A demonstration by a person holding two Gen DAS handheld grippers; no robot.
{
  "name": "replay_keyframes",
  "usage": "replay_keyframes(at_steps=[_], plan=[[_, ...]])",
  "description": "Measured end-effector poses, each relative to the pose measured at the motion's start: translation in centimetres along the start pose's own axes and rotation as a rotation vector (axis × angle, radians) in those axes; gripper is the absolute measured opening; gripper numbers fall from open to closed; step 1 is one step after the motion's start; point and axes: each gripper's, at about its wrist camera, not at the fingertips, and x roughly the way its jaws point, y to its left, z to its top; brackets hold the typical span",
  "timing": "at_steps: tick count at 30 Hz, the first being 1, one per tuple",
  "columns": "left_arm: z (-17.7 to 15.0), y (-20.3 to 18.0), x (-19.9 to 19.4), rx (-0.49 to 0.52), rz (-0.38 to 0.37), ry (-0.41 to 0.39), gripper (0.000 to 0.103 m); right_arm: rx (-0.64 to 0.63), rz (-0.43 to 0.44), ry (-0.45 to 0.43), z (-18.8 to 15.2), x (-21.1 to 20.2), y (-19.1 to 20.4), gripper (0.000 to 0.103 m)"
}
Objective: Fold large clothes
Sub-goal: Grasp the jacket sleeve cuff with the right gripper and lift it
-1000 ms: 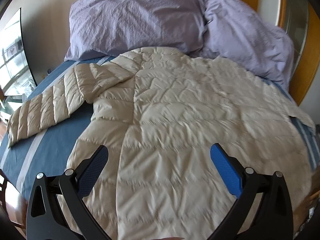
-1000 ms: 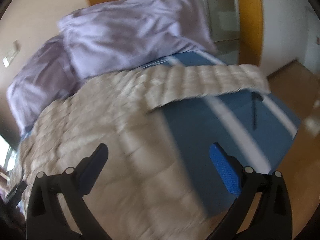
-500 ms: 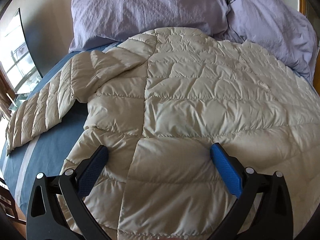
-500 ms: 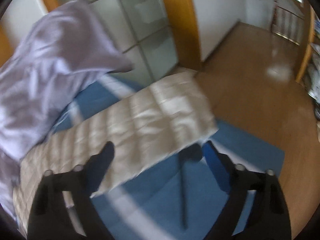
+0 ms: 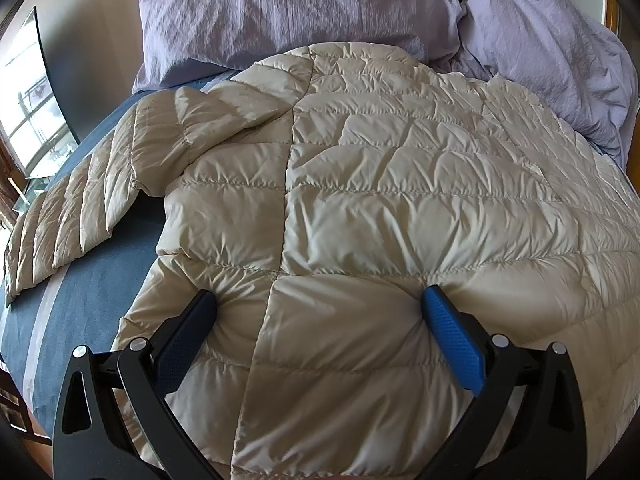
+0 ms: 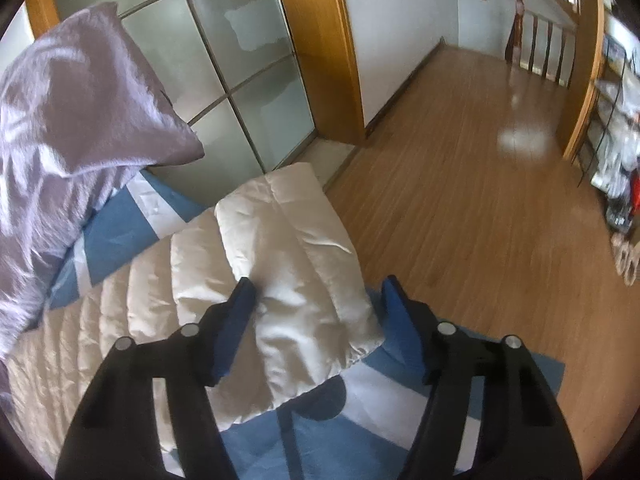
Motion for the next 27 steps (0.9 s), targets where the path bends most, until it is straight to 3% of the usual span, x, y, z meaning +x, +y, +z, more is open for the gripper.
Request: replay_keyframes(at_steps=[1, 9, 16, 22, 27], plan=[[0.0, 0.0, 0.0, 0.0, -0.001, 0.0, 0.102, -0.015, -0.012, -0.008, -0.1, 0.1, 0.3, 0.058], [0.0, 0.0, -0.1, -0.001, -0.002, -0.001, 0.102, -0.088, -0.022, -0.017, -1.0, -0.4, 1.8, 0.009], [0.0, 0.0, 0.1, -0.001, -0.003, -0.001, 0.102, -0.147, -0.016, -0.101, -1.0, -3.7, 4.8, 0.004], [0.0, 0.1, 0.0, -0.002, -0.004, -0.001, 0.102, -0.255, 0.162, -0.142, -2.4, -8.6, 11.4, 0.004], [0.0, 0.0, 0.0, -0.002, -0.003, -0.001, 0.102, -0.383, 0.35, -0.087, -6.6, -11.9, 19.1, 0.004]])
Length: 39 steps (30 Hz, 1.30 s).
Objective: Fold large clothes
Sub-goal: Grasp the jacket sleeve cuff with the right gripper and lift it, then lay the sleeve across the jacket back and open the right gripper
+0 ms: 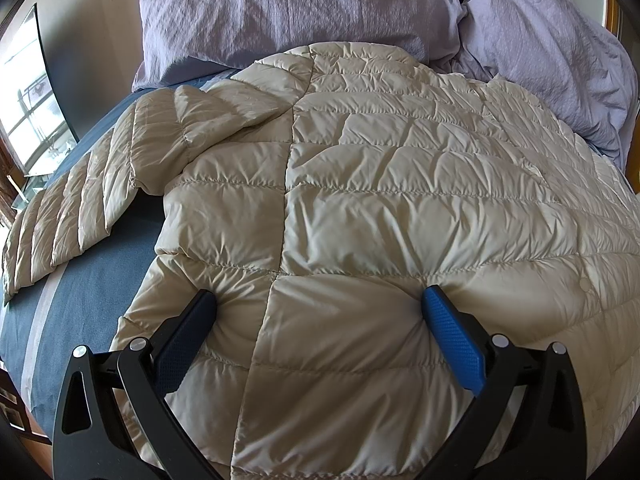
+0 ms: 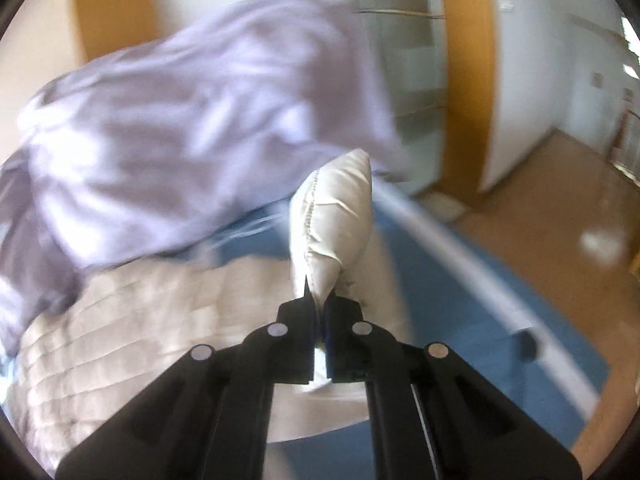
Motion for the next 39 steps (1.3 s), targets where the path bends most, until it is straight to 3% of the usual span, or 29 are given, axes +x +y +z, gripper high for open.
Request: replay_keyframes(at_steps=[8, 13, 18, 26, 30, 33, 36, 39], plan=[[0.0, 0.1, 0.0, 0.0, -0.001, 0.0, 0.102, -0.189, 0.216, 0.151, -5.6, 1.4, 14.0, 0.004], [0.0, 0.0, 0.0, -0.002, -0.002, 0.0, 0.102, -0.285, 0.269, 0.214, -9.4, 1.1, 20.0, 0.004], [0.0, -0.1, 0.1, -0.002, -0.003, 0.0, 0.102, -0.314, 0.33, 0.25, -10.7, 0.5, 23.7, 0.004], [0.0, 0.0, 0.0, -0.003, -0.004, 0.0, 0.102, -0.378, 0.421, 0.296, -12.6, -0.9, 27.9, 0.007], [0.0, 0.0, 0.0, -0.004, -0.004, 0.0, 0.102, -0.423, 0.467, 0.32, -13.3, -1.7, 29.0, 0.021], [0.0, -0.1, 0.0, -0.004, -0.005, 0.001, 0.102, -0.425, 0.485, 0.262, -12.6, -3.1, 28.6, 0.033], [0.0, -0.1, 0.0, -0.004, -0.005, 0.001, 0.102, -0.384, 0.451, 0.187, -11.2, -3.5, 27.2, 0.037], [0.0, 0.0, 0.0, -0.004, -0.006, 0.001, 0.102, -0.352, 0.355, 0.175, -10.4, -2.2, 25.6, 0.037]])
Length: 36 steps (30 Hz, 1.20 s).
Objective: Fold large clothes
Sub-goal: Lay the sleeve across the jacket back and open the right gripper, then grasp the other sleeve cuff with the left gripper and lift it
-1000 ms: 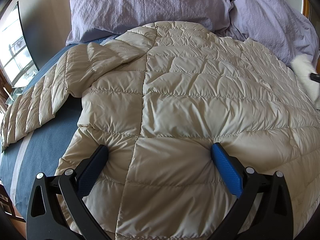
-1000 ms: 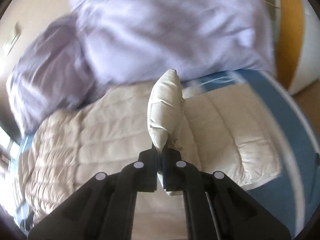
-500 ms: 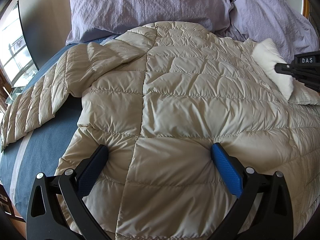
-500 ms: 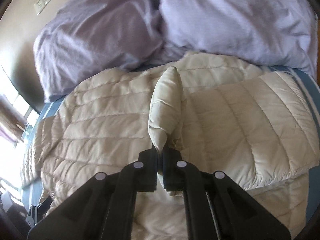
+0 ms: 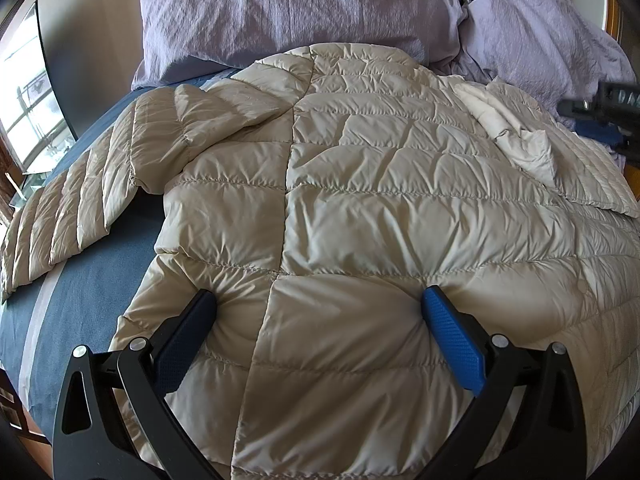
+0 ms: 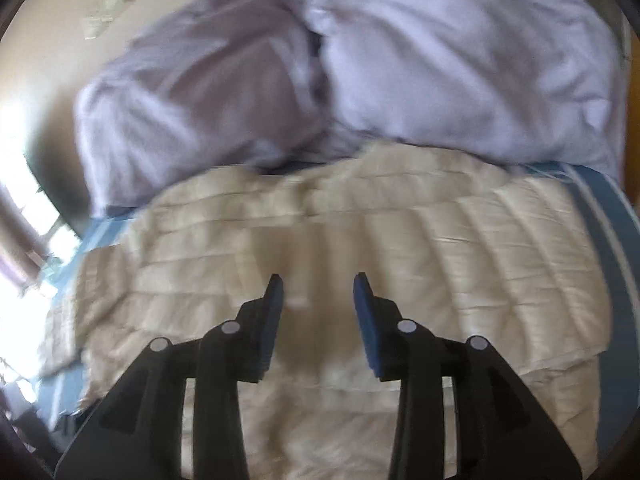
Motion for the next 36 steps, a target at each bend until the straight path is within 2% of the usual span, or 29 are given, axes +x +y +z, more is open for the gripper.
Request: replay_keyframes(at_steps=[2, 6, 15, 26, 36], plan=[[0.0, -0.1, 0.0, 0.0, 0.0, 0.0, 0.102, 0.015, -0.064, 0.025, -0.3, 1.1, -1.2, 0.037], [0.0, 0.0, 0.0, 0.0, 0.0, 0.0, 0.102, -0.013, -0.083, 0.063, -1.0, 2.5, -1.1, 0.038], [0.0, 0.1, 0.0, -0.001, -0.001, 0.0, 0.102, -0.115, -0.096, 0.084, -2.2, 4.0, 2.6, 0.06], [0.0, 0.1, 0.0, -0.001, -0.002, 0.0, 0.102, -0.152, -0.144, 0.095, -3.6, 5.6, 3.5, 0.08], [-0.1, 0.5, -0.3, -0.025, -0.028, -0.013, 0.102, -0.147, -0.144, 0.113, -3.5, 6.1, 3.3, 0.084]])
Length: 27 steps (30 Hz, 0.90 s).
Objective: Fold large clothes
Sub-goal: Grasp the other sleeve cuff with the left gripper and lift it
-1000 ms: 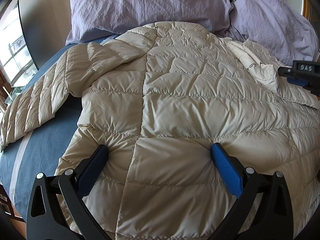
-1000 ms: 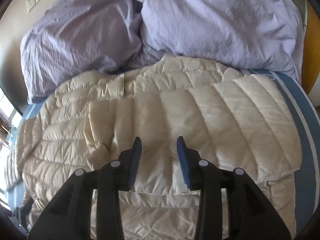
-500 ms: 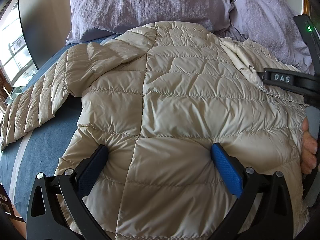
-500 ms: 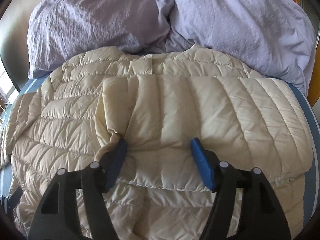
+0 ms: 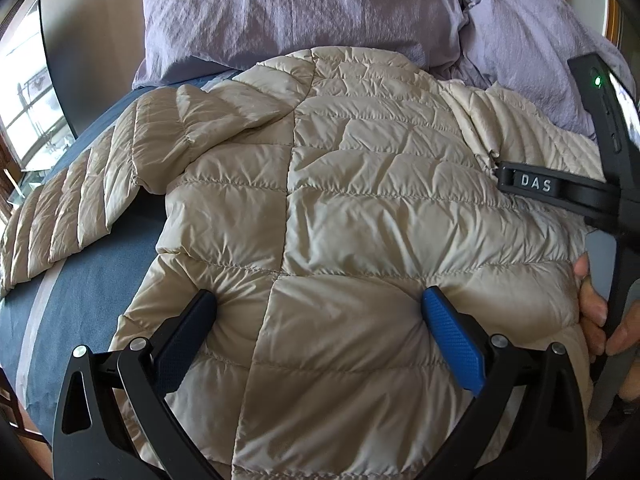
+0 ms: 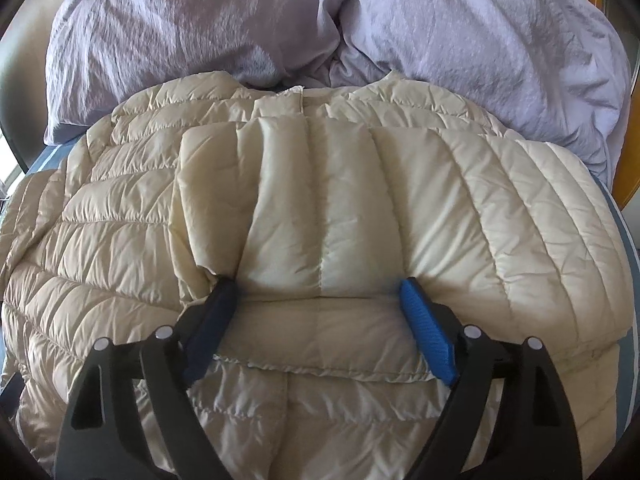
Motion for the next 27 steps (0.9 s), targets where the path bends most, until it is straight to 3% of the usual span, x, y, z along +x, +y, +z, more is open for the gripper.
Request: replay_keyframes(at_steps=[5, 11, 21, 27], plan=[[0.2, 1.7, -1.0, -0.043, -0.046, -0.01, 0.102, 0.004, 0.005, 0.0, 0.0, 0.0, 0.0, 0.085], [0.8, 6.6, -3.0, -0.128, -0.01, -0.028, 0.102, 0.011, 0.01, -0.002, 0.0, 0.1, 0.0, 0.085], [1.6, 20.0, -4.5, -0.293, 0.249, -0.045, 0.102, 0.024, 0.031, -0.005, 0.0, 0.0, -0.1, 0.088], [1.2, 26.8, -4.0, -0.427, 0.327, -0.015, 0.102, 0.026, 0.035, -0.005, 0.0, 0.0, -0.1, 0.089]])
